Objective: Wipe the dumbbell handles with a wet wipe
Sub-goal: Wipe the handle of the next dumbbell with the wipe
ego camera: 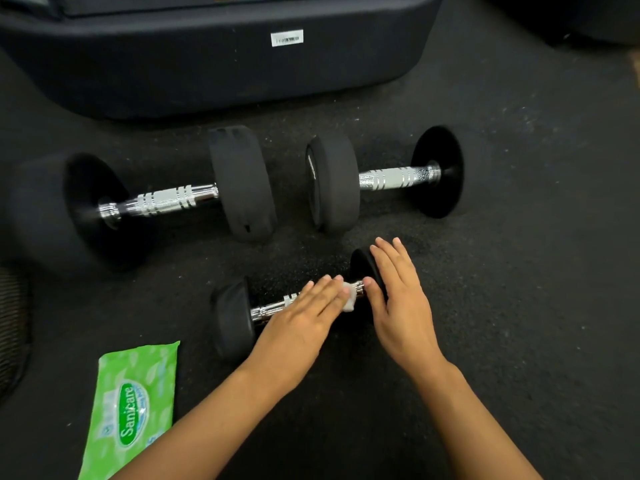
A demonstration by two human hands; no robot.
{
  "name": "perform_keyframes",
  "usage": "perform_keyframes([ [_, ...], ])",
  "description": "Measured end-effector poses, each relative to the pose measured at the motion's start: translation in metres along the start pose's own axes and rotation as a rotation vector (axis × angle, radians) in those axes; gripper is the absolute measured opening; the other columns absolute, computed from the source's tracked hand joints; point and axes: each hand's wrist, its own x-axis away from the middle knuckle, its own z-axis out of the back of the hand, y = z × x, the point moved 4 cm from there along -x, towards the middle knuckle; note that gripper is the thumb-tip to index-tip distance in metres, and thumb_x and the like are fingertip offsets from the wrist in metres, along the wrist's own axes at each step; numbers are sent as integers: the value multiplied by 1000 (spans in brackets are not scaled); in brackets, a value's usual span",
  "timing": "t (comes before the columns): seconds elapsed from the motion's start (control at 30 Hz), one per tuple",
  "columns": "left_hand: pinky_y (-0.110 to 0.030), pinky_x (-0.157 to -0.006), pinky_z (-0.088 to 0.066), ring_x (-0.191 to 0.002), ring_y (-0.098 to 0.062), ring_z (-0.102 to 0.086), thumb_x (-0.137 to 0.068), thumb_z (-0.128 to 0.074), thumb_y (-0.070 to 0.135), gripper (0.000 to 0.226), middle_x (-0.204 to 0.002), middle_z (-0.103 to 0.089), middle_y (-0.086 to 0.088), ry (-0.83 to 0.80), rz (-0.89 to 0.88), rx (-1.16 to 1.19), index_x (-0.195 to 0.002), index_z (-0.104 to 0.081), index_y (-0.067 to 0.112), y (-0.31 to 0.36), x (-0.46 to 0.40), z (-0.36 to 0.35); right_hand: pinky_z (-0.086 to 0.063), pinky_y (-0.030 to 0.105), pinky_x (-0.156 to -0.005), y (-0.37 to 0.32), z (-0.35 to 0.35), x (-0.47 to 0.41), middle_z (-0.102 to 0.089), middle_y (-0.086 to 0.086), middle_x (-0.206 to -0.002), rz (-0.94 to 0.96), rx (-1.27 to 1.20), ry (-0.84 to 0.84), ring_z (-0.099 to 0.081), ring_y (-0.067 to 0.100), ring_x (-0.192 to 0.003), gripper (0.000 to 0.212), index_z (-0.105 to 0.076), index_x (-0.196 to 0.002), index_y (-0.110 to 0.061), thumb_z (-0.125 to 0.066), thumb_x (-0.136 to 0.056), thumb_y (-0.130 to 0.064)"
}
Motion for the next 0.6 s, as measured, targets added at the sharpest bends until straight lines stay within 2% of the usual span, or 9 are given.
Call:
perform_keyframes([
  [0.13,-43,-94,-43,-111,-29,-59,-66,-68,-7,58,-124,-59,-18,24,-27,1,-123,-58,1,3,-22,2,-23,43,-114,-1,-1,-4,-35,-1,-147,-21,-6,1,-11,7,-140,46,-40,-138,-9,-42,-94,-24],
  [0.2,-40,-89,-49,-107,-26,-63,-70,-59,2,50,-120,-62,-15,24,-31,3,-120,-61,3,0,-23,3,-22,42,-114,-2,0,-6,-34,-2,-147,-21,-4,-7,-11,7,-141,44,-40,-138,-9,-43,-96,-22],
  [0.27,-40,-86,-53,-107,-24,-63,-73,-52,6,48,-120,-63,-13,20,-8,22,-120,-62,5,-4,-13,7,-22,40,-114,-2,1,-5,-33,-3,-147,-22,5,-16,-11,7,-141,44,-40,-138,-10,-47,-96,-19],
  [0.3,-41,-86,-53,-107,-24,-63,-72,-54,4,49,-121,-62,-14,21,8,29,-120,-61,5,-4,-7,8,-22,39,-114,-2,1,-3,-33,-3,-147,-21,9,-14,-11,7,-141,44,-40,-138,-10,-48,-96,-18],
  [0.4,-42,-90,-50,-107,-27,-63,-66,-66,-4,54,-120,-62,-17,-1,34,12,-119,-61,1,-1,-8,4,-23,42,-114,-2,0,1,-33,-2,-147,-10,21,14,-11,7,-141,44,-40,-138,-9,-49,-95,-16],
  [0.53,-30,-109,-31,-128,-20,-46,-88,-52,0,51,-139,-48,-8,-87,35,104,-137,-44,11,6,-30,7,-22,45,-113,-2,-1,-1,-32,0,-148,-16,20,8,-10,9,-141,43,-38,-139,-9,-45,-97,-20],
  [0.6,-34,-102,-42,-119,-19,-54,-86,-57,2,57,-131,-56,-3,-47,100,151,-137,-42,21,0,-31,14,-23,43,-113,-7,4,0,-34,0,-147,17,19,18,-13,11,-141,45,-39,-139,-12,-45,-96,-27],
])
